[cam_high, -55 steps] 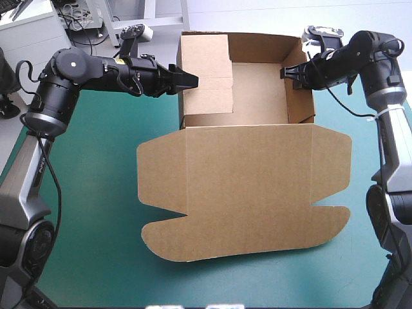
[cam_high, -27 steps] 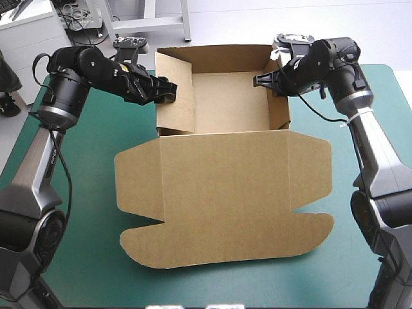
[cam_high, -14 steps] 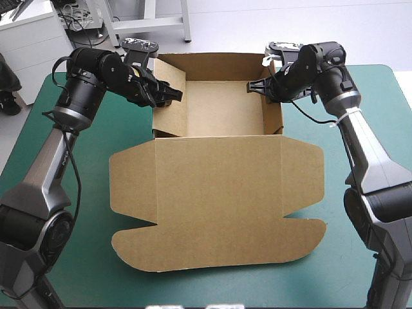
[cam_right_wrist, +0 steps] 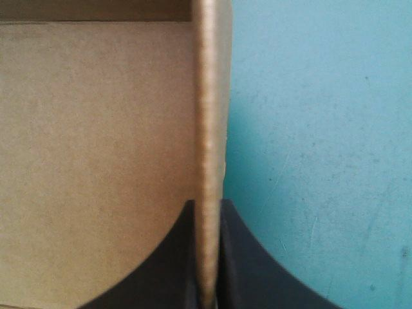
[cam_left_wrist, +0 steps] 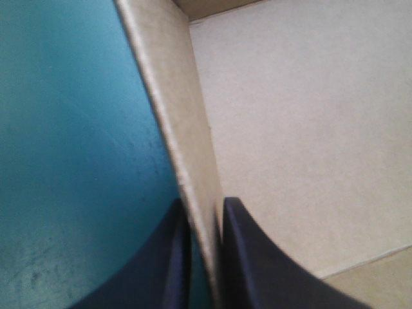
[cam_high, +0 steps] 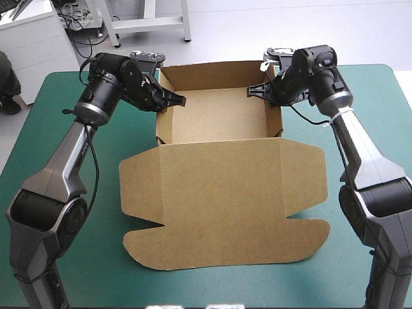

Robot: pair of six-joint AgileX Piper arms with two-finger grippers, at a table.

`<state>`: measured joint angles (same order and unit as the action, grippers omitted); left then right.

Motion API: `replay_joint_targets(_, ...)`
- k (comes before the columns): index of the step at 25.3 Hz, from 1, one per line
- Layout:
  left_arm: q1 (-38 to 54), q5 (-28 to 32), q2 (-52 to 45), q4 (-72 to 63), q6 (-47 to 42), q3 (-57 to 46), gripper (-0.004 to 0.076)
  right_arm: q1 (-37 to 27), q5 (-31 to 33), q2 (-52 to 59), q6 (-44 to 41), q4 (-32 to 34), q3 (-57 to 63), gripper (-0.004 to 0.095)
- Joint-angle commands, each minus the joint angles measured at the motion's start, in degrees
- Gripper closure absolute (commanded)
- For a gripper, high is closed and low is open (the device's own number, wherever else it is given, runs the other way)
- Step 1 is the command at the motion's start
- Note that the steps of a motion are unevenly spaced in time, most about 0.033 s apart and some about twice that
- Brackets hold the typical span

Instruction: Fold the box

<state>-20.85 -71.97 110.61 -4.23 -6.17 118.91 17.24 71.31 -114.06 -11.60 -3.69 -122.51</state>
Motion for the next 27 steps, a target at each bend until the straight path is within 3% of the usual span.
replay_joint_targets(1,-0.4,-2.5,-2.1,-1.3,-1.5,1.6,0.0756,0.4,0.0,3.4,-0.4,-3.0,-1.8,0.0925)
replay_joint_targets(27,-0.4,-0.2,7.5,2.7,-3.2,1.6,0.0756,0.4,0.1,-7.7,1.9,-2.4,-1.8,0.0925)
